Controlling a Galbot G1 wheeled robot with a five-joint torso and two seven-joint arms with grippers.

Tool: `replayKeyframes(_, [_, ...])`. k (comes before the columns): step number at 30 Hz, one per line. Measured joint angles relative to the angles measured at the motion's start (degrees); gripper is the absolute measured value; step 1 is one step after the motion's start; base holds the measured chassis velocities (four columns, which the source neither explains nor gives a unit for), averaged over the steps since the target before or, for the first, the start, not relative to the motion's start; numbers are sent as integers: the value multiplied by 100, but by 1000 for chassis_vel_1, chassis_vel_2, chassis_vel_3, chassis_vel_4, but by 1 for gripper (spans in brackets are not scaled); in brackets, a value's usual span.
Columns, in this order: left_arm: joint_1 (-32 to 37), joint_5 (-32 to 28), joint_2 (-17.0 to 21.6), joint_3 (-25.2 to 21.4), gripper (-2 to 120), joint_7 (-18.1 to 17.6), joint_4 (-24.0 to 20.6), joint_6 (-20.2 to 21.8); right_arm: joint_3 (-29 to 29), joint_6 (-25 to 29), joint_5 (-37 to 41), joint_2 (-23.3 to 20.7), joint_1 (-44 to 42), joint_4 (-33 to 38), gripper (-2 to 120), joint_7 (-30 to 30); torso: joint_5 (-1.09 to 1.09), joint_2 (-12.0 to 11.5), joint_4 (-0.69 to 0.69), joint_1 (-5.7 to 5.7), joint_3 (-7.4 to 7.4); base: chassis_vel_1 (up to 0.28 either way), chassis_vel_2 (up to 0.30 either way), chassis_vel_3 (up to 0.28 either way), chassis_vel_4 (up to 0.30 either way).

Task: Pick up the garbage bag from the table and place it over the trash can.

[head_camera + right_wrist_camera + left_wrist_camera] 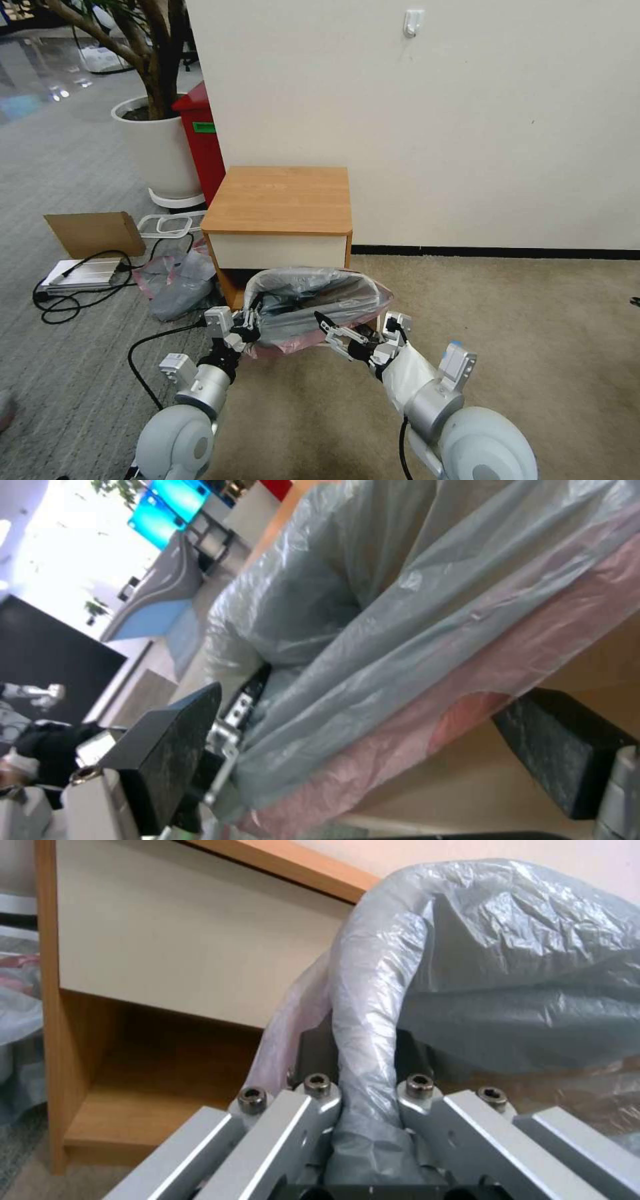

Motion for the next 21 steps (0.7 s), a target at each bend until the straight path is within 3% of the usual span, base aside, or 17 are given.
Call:
replayKeyframes(10, [87, -3, -8, 8, 5, 2, -28, -8, 26, 126, 200, 57, 173, -143, 92, -120, 0, 0, 1, 0, 0, 0, 0, 0, 0])
replayKeyframes(21, [97, 24, -11, 24, 5, 44, -10, -1, -29, 33, 155, 135, 179, -62, 49, 57, -1, 0, 1, 0, 0, 0, 0, 0, 0])
